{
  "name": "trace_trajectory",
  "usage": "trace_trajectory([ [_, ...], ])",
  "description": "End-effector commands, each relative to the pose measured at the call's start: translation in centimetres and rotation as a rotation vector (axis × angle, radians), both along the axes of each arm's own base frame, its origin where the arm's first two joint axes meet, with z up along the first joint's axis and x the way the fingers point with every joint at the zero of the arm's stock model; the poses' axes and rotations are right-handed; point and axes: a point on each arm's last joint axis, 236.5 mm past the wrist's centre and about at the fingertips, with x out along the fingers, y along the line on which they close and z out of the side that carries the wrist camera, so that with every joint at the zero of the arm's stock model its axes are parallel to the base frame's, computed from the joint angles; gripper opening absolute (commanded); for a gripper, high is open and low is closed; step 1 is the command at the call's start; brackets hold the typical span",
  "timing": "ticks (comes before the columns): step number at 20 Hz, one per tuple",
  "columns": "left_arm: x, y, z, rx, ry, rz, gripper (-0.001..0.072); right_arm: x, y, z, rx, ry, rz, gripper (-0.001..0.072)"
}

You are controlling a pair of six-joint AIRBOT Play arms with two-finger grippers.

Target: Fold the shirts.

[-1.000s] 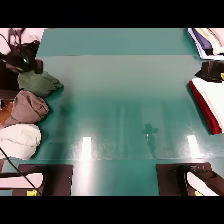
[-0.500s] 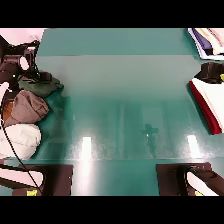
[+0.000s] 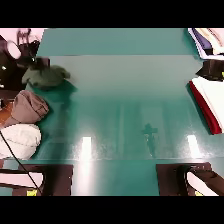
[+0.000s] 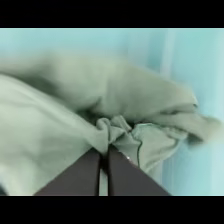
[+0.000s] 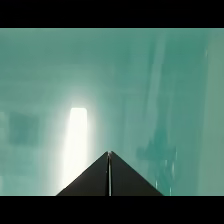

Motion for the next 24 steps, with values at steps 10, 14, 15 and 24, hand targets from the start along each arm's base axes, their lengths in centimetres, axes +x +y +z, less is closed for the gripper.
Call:
trace_trajectory([
  [10, -25.1, -26.8, 36.2, -0.460, -0.671, -0.873, 0.0024, 1.4, -0.4, 13.4, -0.006, -0.403, -0.027, 0.0022],
  [14, -27.4, -31.1, 35.4, -0.487, -0.648, -1.003, 0.0025, 1.2, -0.3, 13.1, -0.008, -0.388, -0.024, 0.0022],
  [15, -27.0, -31.5, 34.5, -0.478, -0.620, -1.007, 0.0025, 1.2, -0.3, 13.1, -0.008, -0.386, -0.023, 0.0022],
  [24, -19.6, -26.8, 6.3, -0.141, 0.088, -0.659, 0.0087, 0.1, -0.2, 11.4, -0.060, -0.316, 0.031, 0.0021],
])
